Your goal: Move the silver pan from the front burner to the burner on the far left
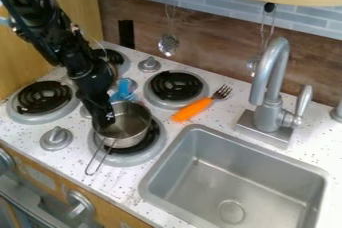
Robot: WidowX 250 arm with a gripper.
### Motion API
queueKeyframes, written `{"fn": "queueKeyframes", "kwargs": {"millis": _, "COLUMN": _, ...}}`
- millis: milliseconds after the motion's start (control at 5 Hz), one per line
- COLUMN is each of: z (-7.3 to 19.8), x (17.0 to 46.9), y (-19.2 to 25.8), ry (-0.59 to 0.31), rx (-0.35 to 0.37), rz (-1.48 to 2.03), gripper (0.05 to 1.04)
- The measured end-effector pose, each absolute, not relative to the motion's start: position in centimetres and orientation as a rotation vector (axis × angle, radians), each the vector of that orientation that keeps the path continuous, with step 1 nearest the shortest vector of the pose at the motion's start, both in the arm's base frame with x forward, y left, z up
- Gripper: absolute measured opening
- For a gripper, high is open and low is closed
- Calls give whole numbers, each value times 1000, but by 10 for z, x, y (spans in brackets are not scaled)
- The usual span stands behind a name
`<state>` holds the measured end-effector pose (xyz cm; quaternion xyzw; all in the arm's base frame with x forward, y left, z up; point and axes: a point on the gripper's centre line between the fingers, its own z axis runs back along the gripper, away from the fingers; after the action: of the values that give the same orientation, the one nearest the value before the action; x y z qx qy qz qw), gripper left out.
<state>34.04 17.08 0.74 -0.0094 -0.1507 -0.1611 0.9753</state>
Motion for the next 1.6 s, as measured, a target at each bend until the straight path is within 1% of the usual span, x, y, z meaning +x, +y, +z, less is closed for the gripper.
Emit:
{"fn": "queueKeyframes", "kwargs": {"millis": 200, "z": 4, "x": 340, "y": 169, "ry": -318, "rx": -14, "rz": -336, "gripper": 434}}
{"fn": "queueKeyframes", "kwargs": {"millis": 400, "z": 3, "x": 339, "y": 169, "ry": -321, "rx": -11, "rz": -336, "gripper": 214}}
{"fn": "queueKeyframes", "kwargs": {"millis": 600, "z": 3, "x": 337, "y": 173, "ry": -323, "rx": -5, "rz": -328, "gripper": 123}}
{"fn": "queueKeyframes", "kwargs": {"millis": 800, "z": 8, "x": 339, "y": 183, "ry": -343, "rx": 5, "rz": -299, "gripper": 106}}
{"fn": "queueKeyframes", "kwargs": {"millis": 1000, "z": 28, "x": 351, "y": 200, "ry": -375, "rx": 10, "rz": -266, "gripper": 105}}
{"fn": "queueKeyframes", "kwargs": {"millis": 1200, "z": 43, "x": 353, "y": 228, "ry": -410, "rx": 1, "rz": -201, "gripper": 99}}
{"fn": "queueKeyframes", "kwargs": {"millis": 1400, "z": 49, "x": 347, "y": 268, "ry": -416, "rx": -17, "rz": -113, "gripper": 100}}
{"fn": "queueKeyframes", "kwargs": {"millis": 1600, "z": 48, "x": 343, "y": 302, "ry": -385, "rx": -3, "rz": -59, "gripper": 99}}
